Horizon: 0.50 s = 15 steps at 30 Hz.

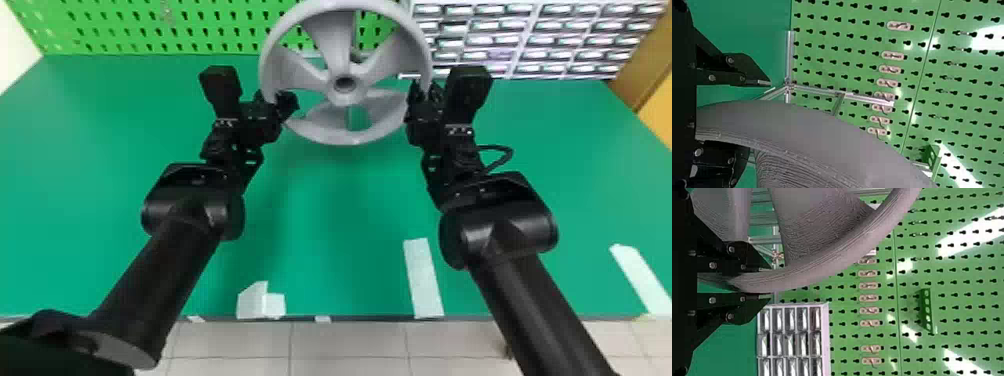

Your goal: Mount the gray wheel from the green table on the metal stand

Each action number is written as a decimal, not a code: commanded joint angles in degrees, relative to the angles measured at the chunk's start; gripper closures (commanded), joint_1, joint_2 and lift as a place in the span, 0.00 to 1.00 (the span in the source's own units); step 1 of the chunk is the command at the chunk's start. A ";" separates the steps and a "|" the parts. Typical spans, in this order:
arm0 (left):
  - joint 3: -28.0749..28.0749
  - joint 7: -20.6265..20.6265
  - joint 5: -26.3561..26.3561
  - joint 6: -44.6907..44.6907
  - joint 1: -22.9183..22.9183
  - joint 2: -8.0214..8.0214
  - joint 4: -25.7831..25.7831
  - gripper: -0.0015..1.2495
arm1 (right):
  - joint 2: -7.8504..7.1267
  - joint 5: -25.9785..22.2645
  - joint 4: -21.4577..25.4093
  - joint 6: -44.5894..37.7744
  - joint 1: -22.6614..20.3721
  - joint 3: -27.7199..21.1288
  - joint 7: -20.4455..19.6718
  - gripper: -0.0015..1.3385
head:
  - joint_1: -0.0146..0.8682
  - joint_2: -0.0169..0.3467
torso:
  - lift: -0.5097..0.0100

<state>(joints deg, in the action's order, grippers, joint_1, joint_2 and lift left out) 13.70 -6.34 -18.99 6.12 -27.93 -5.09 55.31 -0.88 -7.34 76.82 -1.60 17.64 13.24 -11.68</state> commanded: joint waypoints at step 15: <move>-0.60 9.33 0.97 -6.38 -0.20 0.00 3.49 0.78 | 0.44 -0.21 5.45 -10.62 0.47 -0.58 0.00 0.82 | 1.00 0.19 | 0.80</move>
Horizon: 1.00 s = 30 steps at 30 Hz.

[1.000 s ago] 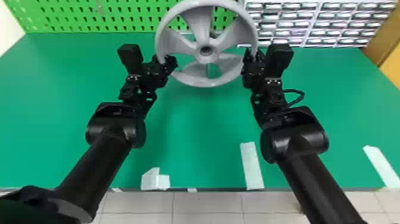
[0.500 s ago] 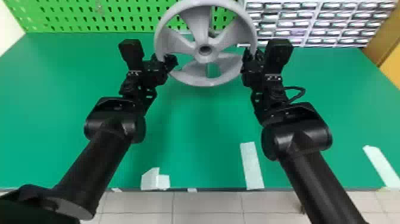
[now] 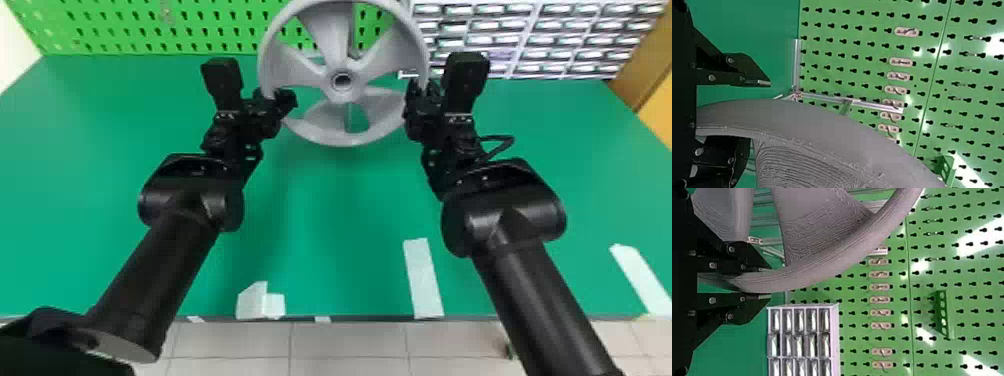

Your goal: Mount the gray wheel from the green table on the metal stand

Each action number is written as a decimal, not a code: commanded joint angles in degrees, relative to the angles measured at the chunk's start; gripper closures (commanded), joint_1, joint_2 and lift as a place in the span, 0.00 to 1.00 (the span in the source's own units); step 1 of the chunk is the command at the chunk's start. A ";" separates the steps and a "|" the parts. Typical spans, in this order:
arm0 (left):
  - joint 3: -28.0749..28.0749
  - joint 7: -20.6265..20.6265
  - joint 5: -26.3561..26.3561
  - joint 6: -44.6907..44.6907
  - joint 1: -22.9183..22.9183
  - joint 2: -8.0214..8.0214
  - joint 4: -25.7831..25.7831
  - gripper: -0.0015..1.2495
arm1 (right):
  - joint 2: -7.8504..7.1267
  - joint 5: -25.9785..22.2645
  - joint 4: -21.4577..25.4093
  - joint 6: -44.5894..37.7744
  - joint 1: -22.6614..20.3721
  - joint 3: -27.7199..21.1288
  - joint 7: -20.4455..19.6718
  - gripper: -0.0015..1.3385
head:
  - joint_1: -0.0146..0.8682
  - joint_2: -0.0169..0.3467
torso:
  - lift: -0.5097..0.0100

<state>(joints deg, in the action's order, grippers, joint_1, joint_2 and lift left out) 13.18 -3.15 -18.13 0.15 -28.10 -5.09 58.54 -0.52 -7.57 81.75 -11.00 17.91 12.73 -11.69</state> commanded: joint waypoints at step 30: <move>-0.44 6.58 1.26 0.72 -4.33 0.17 -6.77 0.78 | 0.57 1.25 -5.20 -2.62 3.88 -0.60 0.00 0.82 | 1.00 0.19 | 0.80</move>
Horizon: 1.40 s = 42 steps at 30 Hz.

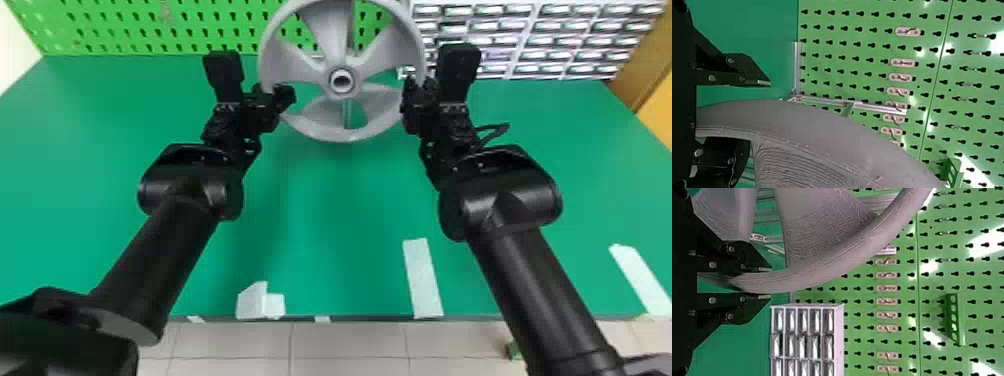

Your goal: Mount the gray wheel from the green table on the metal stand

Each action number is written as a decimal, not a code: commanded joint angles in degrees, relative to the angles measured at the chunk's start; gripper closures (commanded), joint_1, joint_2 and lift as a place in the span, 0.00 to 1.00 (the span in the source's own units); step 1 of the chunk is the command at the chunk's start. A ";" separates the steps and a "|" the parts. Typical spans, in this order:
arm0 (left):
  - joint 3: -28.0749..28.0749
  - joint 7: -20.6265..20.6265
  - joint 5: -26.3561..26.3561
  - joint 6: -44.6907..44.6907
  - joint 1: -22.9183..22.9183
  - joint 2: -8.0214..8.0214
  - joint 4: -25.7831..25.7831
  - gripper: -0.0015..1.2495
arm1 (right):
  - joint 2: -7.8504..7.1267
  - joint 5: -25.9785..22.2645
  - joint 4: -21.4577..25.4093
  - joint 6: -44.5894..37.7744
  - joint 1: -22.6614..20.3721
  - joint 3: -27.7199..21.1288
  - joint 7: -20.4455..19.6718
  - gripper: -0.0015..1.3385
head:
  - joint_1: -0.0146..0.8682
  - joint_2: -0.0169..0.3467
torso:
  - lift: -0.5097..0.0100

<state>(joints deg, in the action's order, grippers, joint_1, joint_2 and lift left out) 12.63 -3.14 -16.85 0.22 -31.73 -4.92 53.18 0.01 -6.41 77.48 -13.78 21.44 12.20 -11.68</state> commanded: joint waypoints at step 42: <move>0.81 6.48 -1.08 5.85 -1.85 0.87 -5.28 0.62 | 0.05 0.17 -5.15 2.88 1.67 0.72 -0.01 0.70 | 1.00 0.19 | 0.80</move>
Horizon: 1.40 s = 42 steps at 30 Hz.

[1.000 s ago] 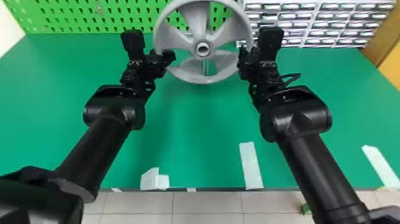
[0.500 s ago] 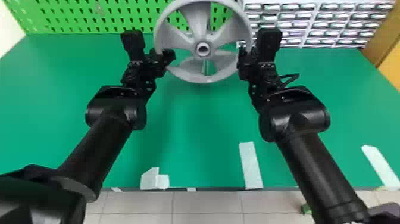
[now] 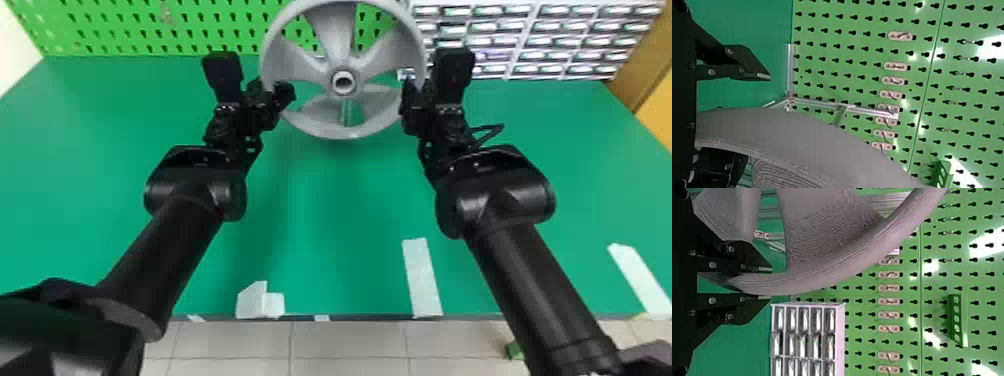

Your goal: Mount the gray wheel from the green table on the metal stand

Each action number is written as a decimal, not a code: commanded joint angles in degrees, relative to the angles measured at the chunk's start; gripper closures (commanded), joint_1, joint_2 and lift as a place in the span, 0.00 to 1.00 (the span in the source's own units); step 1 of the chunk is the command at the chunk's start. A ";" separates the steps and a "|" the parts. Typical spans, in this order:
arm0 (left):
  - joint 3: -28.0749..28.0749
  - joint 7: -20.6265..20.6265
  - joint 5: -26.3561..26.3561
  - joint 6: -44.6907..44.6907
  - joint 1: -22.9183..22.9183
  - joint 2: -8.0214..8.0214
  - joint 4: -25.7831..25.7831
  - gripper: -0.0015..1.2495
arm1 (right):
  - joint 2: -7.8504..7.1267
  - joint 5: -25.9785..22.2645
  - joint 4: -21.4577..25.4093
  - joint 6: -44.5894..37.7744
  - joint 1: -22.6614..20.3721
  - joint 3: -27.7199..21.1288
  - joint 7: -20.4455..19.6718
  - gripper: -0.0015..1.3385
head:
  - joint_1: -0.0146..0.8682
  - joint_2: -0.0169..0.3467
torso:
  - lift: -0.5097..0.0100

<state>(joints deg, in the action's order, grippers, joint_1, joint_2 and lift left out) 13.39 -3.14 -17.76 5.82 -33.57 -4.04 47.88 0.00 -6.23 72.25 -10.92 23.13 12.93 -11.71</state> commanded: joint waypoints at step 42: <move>2.96 5.52 -2.80 3.76 0.52 0.44 0.02 0.08 | 0.05 -1.68 -0.97 1.07 0.07 0.26 0.02 0.45 | 1.00 0.19 | 0.80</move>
<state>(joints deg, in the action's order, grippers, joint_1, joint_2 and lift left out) 16.09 2.47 -20.56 9.49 -33.07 -3.67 47.88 0.00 -7.91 71.30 -9.85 23.19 13.15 -11.68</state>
